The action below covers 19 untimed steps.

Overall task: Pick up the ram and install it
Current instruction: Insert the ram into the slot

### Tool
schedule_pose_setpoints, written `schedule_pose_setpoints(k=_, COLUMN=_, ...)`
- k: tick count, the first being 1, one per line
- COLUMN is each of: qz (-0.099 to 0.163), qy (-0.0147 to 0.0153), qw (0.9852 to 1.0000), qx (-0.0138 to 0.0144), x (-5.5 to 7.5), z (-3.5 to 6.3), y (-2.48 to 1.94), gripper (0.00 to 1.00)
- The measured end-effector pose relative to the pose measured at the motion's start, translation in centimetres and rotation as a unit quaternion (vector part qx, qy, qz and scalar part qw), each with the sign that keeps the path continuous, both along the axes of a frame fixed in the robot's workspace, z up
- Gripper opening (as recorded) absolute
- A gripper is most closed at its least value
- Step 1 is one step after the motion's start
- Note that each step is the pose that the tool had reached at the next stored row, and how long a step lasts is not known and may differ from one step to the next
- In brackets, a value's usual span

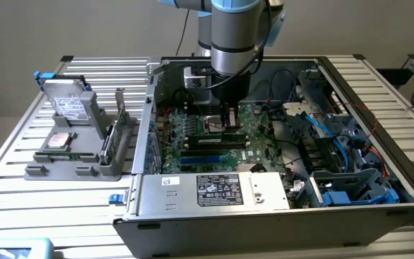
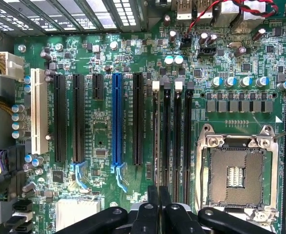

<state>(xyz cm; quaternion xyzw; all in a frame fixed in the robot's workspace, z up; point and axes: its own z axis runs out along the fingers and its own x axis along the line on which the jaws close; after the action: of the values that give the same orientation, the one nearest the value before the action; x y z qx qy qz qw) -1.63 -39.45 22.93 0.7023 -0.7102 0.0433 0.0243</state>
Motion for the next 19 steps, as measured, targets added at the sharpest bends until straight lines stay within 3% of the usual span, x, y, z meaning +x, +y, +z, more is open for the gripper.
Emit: schedule_pose_setpoints(k=19, qz=0.000, qy=-0.0003, qw=1.0000, qx=0.0000, x=0.00, z=-0.16, y=0.10, gripper=0.12)
